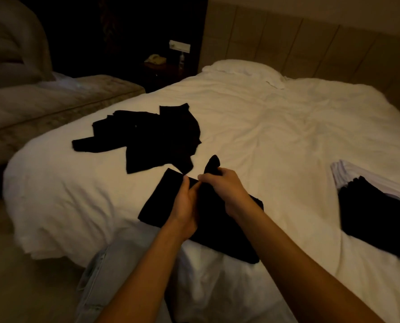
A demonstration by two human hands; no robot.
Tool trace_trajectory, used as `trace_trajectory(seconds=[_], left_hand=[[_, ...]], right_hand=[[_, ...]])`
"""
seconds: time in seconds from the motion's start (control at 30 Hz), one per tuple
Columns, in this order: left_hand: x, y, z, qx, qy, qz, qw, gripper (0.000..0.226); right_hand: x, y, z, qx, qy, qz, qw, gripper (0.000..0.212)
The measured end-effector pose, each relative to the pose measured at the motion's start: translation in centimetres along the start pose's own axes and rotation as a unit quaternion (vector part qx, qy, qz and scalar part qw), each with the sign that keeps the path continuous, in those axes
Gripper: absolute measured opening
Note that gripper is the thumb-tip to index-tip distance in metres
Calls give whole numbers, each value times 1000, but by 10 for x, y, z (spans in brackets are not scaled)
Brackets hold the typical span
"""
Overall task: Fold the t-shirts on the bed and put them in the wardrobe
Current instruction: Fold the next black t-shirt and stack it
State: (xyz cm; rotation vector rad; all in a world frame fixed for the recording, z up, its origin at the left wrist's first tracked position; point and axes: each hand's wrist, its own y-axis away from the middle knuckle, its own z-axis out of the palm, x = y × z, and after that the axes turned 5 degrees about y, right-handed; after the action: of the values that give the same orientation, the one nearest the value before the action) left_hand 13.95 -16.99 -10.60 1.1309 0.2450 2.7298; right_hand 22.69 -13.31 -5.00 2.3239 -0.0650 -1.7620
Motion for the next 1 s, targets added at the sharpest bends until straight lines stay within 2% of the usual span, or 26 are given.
trace_trajectory(seconds=[0.1, 0.27, 0.4, 0.53, 0.6, 0.7, 0.8, 0.87, 1.0], left_hand=[[17, -2, -21, 17, 16, 4, 1000, 58], [34, -4, -50, 38, 13, 8, 999, 57], [44, -5, -63, 66, 18, -13, 998, 55], [49, -2, -66, 74, 0, -31, 997, 53], [52, 0, -64, 77, -12, -28, 997, 52], [57, 3, -63, 88, -42, -21, 995, 49], [61, 3, -66, 111, -83, -17, 990, 47], [62, 4, -68, 124, -118, -10, 985, 44], [61, 5, -72, 158, -174, 11, 972, 40]], right_hand=[[4, -9, 27, -16, 22, -4, 1000, 11], [8, -17, 57, -36, 12, 5, 999, 29], [18, -24, 65, -54, 55, 12, 997, 23], [24, -27, 65, -82, 46, 17, 995, 47], [23, -27, 62, -63, 35, 11, 997, 48], [24, -23, 50, 19, 79, -62, 995, 35], [36, -23, 43, 78, 265, -181, 944, 28], [49, -25, 45, 47, 323, -234, 916, 29], [57, -17, 54, -39, 330, -216, 918, 40]])
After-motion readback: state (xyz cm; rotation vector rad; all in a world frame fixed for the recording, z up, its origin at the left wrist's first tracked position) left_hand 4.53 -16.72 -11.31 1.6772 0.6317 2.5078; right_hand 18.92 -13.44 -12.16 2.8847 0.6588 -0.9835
